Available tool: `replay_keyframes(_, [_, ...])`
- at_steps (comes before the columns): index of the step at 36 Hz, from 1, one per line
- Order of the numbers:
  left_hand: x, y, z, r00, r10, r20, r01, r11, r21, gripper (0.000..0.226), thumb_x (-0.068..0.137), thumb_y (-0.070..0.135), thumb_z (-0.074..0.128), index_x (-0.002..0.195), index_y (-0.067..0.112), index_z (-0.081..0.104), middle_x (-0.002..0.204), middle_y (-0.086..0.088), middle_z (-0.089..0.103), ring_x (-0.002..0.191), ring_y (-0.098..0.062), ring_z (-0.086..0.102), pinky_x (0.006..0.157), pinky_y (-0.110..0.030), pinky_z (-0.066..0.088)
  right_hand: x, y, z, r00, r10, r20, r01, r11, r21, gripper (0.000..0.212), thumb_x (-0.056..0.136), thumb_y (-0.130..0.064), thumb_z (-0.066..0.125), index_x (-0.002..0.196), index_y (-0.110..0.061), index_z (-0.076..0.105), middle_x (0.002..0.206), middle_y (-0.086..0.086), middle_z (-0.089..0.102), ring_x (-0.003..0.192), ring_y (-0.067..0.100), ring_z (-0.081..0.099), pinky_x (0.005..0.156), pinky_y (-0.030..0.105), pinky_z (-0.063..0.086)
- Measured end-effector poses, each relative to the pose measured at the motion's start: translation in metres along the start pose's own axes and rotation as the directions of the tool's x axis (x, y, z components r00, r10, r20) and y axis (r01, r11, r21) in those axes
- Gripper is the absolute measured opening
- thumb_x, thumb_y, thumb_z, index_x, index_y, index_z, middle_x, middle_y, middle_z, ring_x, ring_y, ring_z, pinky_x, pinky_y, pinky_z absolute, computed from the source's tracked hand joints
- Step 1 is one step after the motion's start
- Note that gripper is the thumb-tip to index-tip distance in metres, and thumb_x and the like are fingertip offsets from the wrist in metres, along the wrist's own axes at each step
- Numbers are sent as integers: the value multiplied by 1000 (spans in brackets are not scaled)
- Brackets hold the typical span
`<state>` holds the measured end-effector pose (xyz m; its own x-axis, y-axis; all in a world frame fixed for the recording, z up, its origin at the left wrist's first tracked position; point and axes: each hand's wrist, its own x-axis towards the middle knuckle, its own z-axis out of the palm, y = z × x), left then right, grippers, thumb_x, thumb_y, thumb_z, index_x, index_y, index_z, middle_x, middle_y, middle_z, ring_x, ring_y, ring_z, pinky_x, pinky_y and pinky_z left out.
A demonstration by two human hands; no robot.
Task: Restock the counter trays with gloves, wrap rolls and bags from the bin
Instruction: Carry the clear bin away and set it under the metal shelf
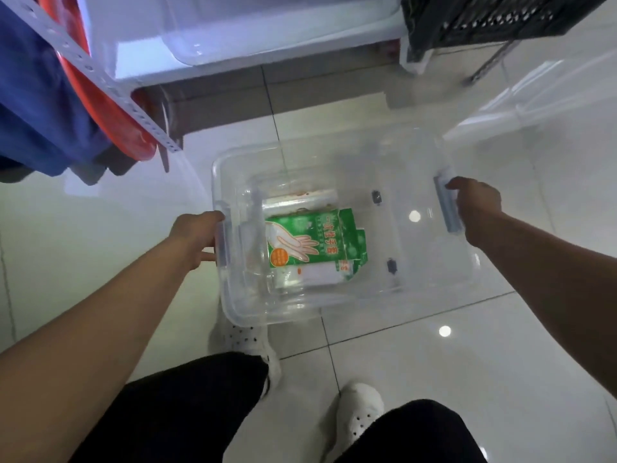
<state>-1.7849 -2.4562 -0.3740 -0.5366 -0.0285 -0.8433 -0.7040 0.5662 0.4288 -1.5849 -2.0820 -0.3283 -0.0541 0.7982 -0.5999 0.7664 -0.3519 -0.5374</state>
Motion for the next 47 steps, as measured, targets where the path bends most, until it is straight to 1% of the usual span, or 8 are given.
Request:
replay_keyframes(11, [53, 69, -14, 992, 81, 99, -109, 936, 333, 33, 92, 27, 57, 101, -5, 62, 81, -19, 67, 63, -31, 67, 59, -35, 59, 58, -15, 69, 943, -309, -120, 238, 884, -402, 54, 85, -48, 48, 125, -12, 56, 124, 20, 61, 118, 40, 53, 103, 44, 38])
replay_keyframes(16, [54, 76, -30, 970, -96, 222, -76, 749, 658, 34, 99, 28, 51, 91, 1, 69, 82, -13, 75, 76, -30, 72, 60, -30, 59, 77, 20, 89, 835, -537, -120, 355, 693, -627, 43, 83, -36, 54, 119, -17, 40, 110, 22, 59, 106, 43, 56, 92, 48, 38])
replay_keyframes(19, [53, 86, -36, 980, 173, 99, -186, 610, 771, 32, 98, 30, 53, 102, 2, 67, 99, -14, 69, 84, -30, 68, 64, -34, 59, 88, 34, 97, 752, -649, -113, 450, 632, -631, 45, 83, -38, 52, 120, -17, 35, 99, 23, 59, 91, 43, 60, 73, 44, 38])
replay_keyframes(23, [56, 95, -38, 693, 721, -20, -312, 325, 893, 28, 93, 27, 54, 115, 14, 66, 111, -11, 68, 94, -32, 64, 85, -44, 57, 86, 33, 103, 776, -624, -91, 448, 647, -617, 48, 83, -42, 47, 121, -16, 36, 99, 21, 59, 88, 42, 62, 71, 42, 36])
replay_keyframes(30, [94, 110, -22, 552, 818, -158, -495, 475, 728, 76, 88, 25, 62, 153, 21, 24, 158, -14, 26, 141, -40, 29, 112, -52, 35, 67, 35, 116, 802, -594, 62, 459, 548, -699, 92, 81, -52, 58, 150, -29, 1, 155, 16, 28, 134, 44, 38, 94, 58, 40])
replay_keyframes(34, [120, 132, -14, 487, 854, -185, -428, 417, 802, 87, 90, 31, 63, 157, 31, 7, 167, -7, 2, 151, -35, 7, 118, -51, 24, 65, 48, 126, 721, -690, 59, 460, 413, -786, 107, 78, -60, 60, 152, -30, -12, 166, 6, 5, 148, 36, 15, 105, 64, 31])
replay_keyframes(43, [147, 158, -10, 219, 963, -158, -422, 239, 875, 32, 85, 10, 67, 115, 5, 55, 144, -20, 45, 139, -39, 32, 108, -50, 31, 67, 42, 121, 785, -611, 106, 451, 446, -773, 109, 80, -63, 56, 151, -34, -21, 166, 0, -6, 151, 29, 9, 111, 58, 24])
replay_keyframes(47, [134, 142, -7, 152, 954, -260, -554, 300, 776, 16, 77, -1, 61, 89, 7, 54, 110, -13, 62, 132, -39, 42, 98, -51, 36, 59, 38, 111, 783, -609, 126, 532, 552, -642, 100, 84, -51, 63, 156, -29, -3, 166, 3, 7, 148, 30, 22, 114, 52, 24])
